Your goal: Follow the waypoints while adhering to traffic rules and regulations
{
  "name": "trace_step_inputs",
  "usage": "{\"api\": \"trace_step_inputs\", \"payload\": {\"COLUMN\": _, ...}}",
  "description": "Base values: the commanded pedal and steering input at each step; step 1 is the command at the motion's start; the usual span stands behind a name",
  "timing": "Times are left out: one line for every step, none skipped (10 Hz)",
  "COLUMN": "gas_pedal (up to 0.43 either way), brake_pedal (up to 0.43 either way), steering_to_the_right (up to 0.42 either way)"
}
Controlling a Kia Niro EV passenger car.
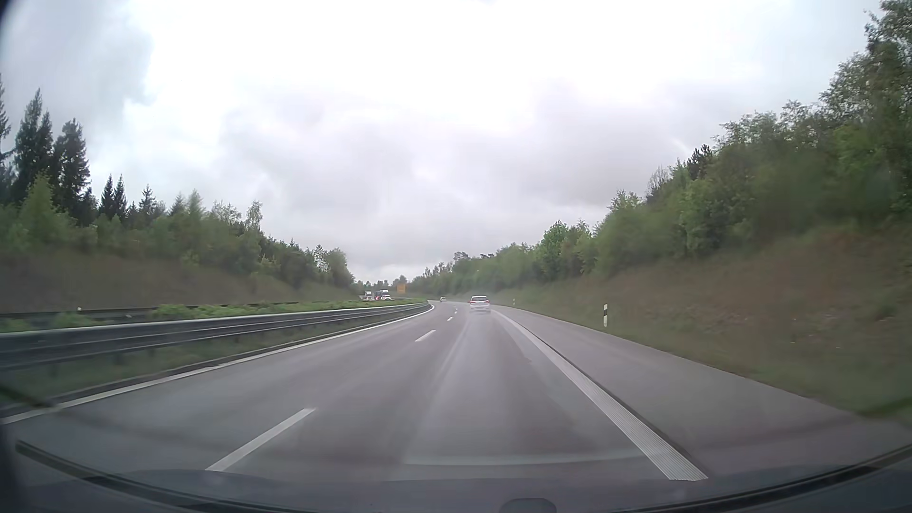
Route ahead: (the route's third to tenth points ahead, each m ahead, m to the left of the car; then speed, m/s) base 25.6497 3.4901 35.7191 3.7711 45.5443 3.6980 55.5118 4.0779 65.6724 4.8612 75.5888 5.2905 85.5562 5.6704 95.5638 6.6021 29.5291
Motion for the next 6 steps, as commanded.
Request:
{"api": "trace_step_inputs", "payload": {"gas_pedal": 0.287, "brake_pedal": 0.000, "steering_to_the_right": -0.001}}
{"api": "trace_step_inputs", "payload": {"gas_pedal": 0.287, "brake_pedal": 0.000, "steering_to_the_right": -0.001}}
{"api": "trace_step_inputs", "payload": {"gas_pedal": 0.287, "brake_pedal": 0.000, "steering_to_the_right": -0.001}}
{"api": "trace_step_inputs", "payload": {"gas_pedal": 0.287, "brake_pedal": 0.000, "steering_to_the_right": -0.001}}
{"api": "trace_step_inputs", "payload": {"gas_pedal": 0.287, "brake_pedal": 0.000, "steering_to_the_right": -0.001}}
{"api": "trace_step_inputs", "payload": {"gas_pedal": 0.287, "brake_pedal": 0.000, "steering_to_the_right": -0.001}}
